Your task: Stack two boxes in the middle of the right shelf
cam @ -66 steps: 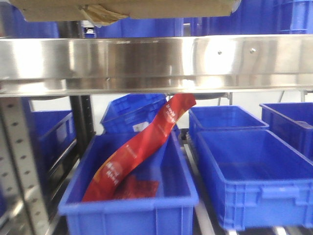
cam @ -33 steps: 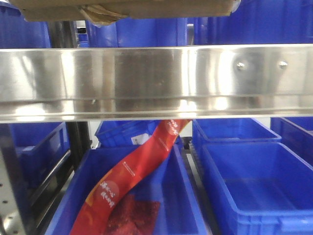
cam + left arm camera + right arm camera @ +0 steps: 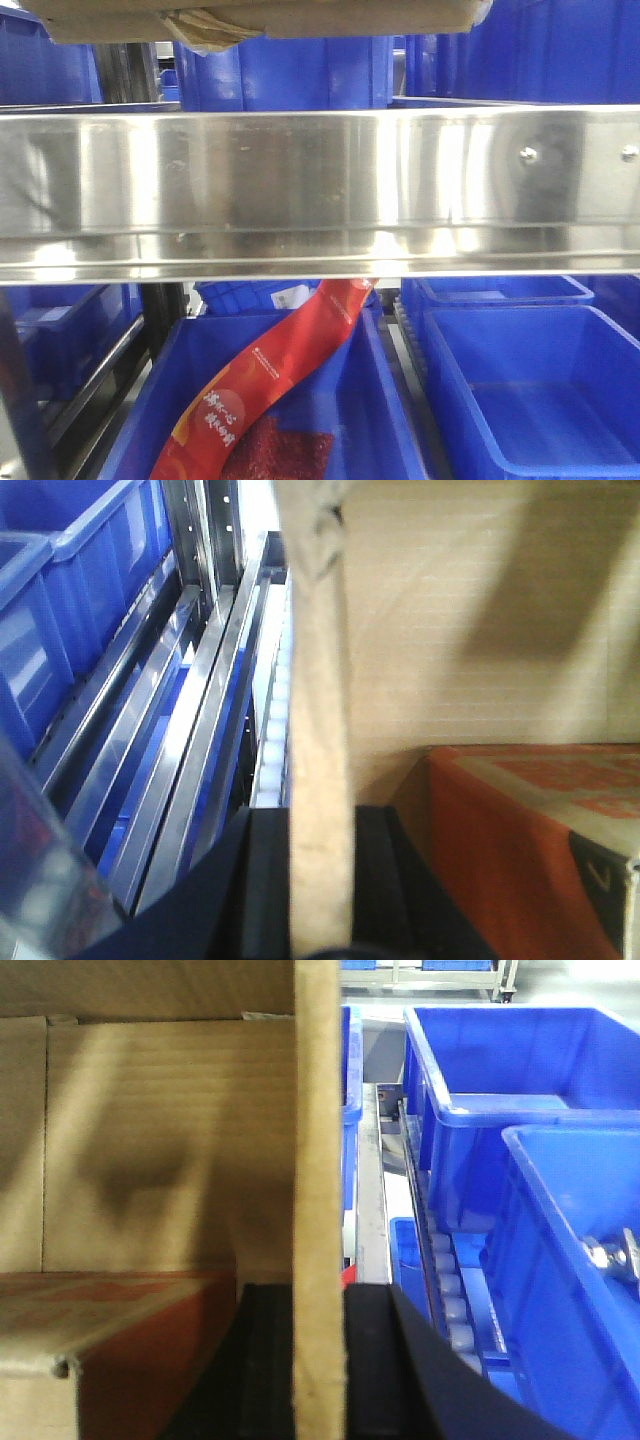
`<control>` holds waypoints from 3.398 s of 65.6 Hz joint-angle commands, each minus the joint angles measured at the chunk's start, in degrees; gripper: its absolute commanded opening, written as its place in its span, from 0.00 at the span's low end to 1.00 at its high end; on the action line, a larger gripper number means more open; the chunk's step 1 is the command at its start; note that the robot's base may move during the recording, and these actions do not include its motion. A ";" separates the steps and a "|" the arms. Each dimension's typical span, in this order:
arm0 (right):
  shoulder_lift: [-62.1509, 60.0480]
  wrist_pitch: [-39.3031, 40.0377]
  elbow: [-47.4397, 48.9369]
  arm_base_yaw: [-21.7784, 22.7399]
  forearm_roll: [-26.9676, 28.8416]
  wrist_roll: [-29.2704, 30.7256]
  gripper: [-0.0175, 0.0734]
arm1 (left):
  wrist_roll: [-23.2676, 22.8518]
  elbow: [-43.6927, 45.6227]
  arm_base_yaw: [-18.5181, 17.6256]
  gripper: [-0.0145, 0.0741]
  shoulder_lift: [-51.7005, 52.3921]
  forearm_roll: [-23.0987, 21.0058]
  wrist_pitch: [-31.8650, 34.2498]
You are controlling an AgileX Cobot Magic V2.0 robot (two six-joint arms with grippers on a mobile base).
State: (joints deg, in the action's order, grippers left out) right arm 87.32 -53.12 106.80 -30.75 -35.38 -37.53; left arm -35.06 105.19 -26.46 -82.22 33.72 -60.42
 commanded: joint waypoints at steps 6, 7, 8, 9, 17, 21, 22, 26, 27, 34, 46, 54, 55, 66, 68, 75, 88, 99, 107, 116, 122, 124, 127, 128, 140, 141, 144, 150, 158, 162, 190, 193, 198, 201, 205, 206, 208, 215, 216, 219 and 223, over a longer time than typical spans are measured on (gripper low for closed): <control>-1.05 2.58 0.67 0.23 -2.33 0.01 0.02 | -0.34 0.78 -0.09 0.04 0.32 1.58 1.57; -1.05 2.58 0.67 0.23 -2.33 0.01 0.02 | -0.34 0.78 -0.09 0.04 0.32 1.58 1.57; -1.05 2.58 0.67 0.23 -2.33 0.01 0.02 | -0.34 0.78 -0.09 0.04 0.32 1.58 1.57; -1.05 2.58 0.67 0.23 -2.33 0.01 0.02 | -0.34 0.78 -0.09 0.04 0.32 1.58 1.57; -1.05 2.58 0.67 0.23 -2.33 0.01 0.02 | -0.34 0.78 -0.09 0.04 0.32 1.58 1.57; -1.05 2.58 0.67 0.23 -2.33 0.01 0.02 | -0.34 0.78 -0.09 0.04 0.32 1.58 1.57; -1.05 2.58 0.67 0.23 -2.33 0.01 0.02 | -0.34 0.78 -0.09 0.04 0.32 1.58 1.57; -1.05 2.58 0.67 0.23 -2.33 0.01 0.02 | -0.34 0.78 -0.09 0.04 0.32 1.58 1.57; -1.05 2.58 0.67 0.23 -2.33 0.01 0.02 | -0.34 0.78 -0.09 0.04 0.32 1.58 1.57; -1.05 2.58 0.67 0.23 -2.33 0.01 0.02 | -0.34 0.78 -0.09 0.04 0.32 1.58 1.57; -1.05 0.47 0.67 0.23 -0.15 -0.73 0.02 | 0.50 0.65 -0.09 0.04 0.32 -0.34 2.59; 0.17 -4.44 0.67 0.23 3.73 -2.18 0.02 | 3.58 0.65 -0.06 0.04 -1.16 -1.98 -0.14; 0.52 -4.72 0.67 0.23 4.21 -2.18 0.02 | 3.65 0.65 -0.06 0.04 -1.64 -2.07 -0.50; 3.03 -4.85 0.67 0.23 6.46 -2.18 0.02 | 5.23 0.65 0.06 0.04 -4.63 -4.16 -2.21; 3.39 -5.08 0.67 0.23 6.60 -2.18 0.02 | 5.23 0.65 0.06 0.04 -5.15 -4.28 -2.21; 4.46 -6.53 0.67 0.23 6.69 -2.18 0.02 | 5.23 0.65 0.06 0.04 -6.39 -4.53 -2.44; 5.96 -6.44 0.67 0.23 7.20 -2.18 0.03 | 5.23 0.65 0.06 0.11 -7.48 -5.00 -2.44; 6.83 -6.44 0.67 0.23 8.31 -2.18 0.31 | 5.23 0.65 0.06 0.48 -7.65 -5.08 -2.44; 6.83 -5.23 0.67 0.23 8.18 -2.18 0.56 | 5.23 0.65 0.06 0.63 -7.65 -4.95 -1.95; 6.46 -5.32 0.67 0.23 7.96 -2.07 0.66 | 5.23 0.76 0.06 0.64 -7.53 -4.95 -1.52; 5.51 -5.84 0.67 0.23 7.58 -2.07 0.66 | 5.23 0.76 0.06 0.64 -6.79 -4.95 -1.52; 5.17 -5.84 0.67 0.23 7.47 -2.07 0.66 | 5.23 0.76 0.06 0.64 -6.64 -4.86 -1.52; 4.60 -5.97 0.67 0.23 7.49 -2.07 0.66 | 5.23 0.76 0.06 0.64 -5.99 -4.86 -1.52; 4.29 -5.97 0.67 0.23 7.49 -2.07 0.66 | 5.23 0.76 0.06 0.64 -5.85 -4.86 -1.52; 1.70 -7.33 0.67 0.23 7.49 3.08 0.61 | 6.88 0.76 0.06 0.63 -3.67 -4.99 -1.52; 1.54 -7.61 0.67 0.23 7.49 3.41 0.59 | 7.08 0.76 0.06 0.61 -3.40 -5.10 -1.52; 1.11 -8.24 0.67 0.23 7.49 4.13 0.51 | 8.47 0.76 0.06 0.56 -2.86 -5.61 -1.63; 0.09 -9.16 0.67 0.33 7.49 5.48 0.28 | 11.80 0.63 0.06 0.36 -1.84 -9.37 -1.75; -0.88 -9.41 0.16 0.43 7.49 6.54 0.01 | 15.74 -0.24 0.06 0.04 -0.98 -14.16 -1.53; -1.83 -6.94 -1.53 0.65 7.49 8.65 0.01 | 16.10 -2.42 0.06 0.04 0.10 -15.04 1.46; -22.44 22.52 -32.94 9.88 10.61 8.68 0.01 | 14.16 -39.65 1.11 0.04 23.09 -17.27 33.74; -25.53 26.35 -37.80 10.86 10.61 8.30 0.01 | 12.08 -43.54 2.35 0.04 26.00 -17.70 36.97; -30.84 31.04 -44.41 12.08 10.61 8.30 0.01 | 9.48 -50.22 5.10 0.04 30.86 -18.18 41.89; -33.97 32.23 -47.87 12.63 10.61 8.30 0.01 | 9.07 -53.40 6.75 0.04 33.75 -18.18 44.06; -38.37 33.02 -52.59 13.22 10.61 8.30 0.01 | 9.07 -57.24 8.91 0.04 37.93 -18.18 45.54; -39.70 33.17 -53.51 13.36 10.61 8.30 0.01 | 9.07 -58.25 9.49 0.04 39.08 -18.18 45.54; -41.85 33.34 -56.15 13.46 10.61 8.30 0.01 | 9.07 -59.78 10.33 0.04 41.24 -18.18 45.54; -49.17 33.58 -62.03 13.58 10.51 8.30 0.01 | 9.07 -64.08 11.92 0.04 47.54 -18.18 45.54; -50.01 33.58 -62.61 13.58 10.51 8.30 0.01 | 9.07 -64.72 12.07 0.04 48.59 -18.18 45.43; -53.17 33.58 -64.70 13.58 10.51 8.30 0.01 | 9.07 -65.92 12.07 0.04 50.95 -18.18 45.16; -56.34 33.16 -65.82 13.58 10.51 8.30 0.01 | 9.07 -66.72 12.07 0.04 52.84 -18.18 45.01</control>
State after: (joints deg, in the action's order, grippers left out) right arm 34.62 -21.26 42.46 -17.46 -24.57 -29.20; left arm -25.56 39.65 -14.71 -31.74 15.66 -16.74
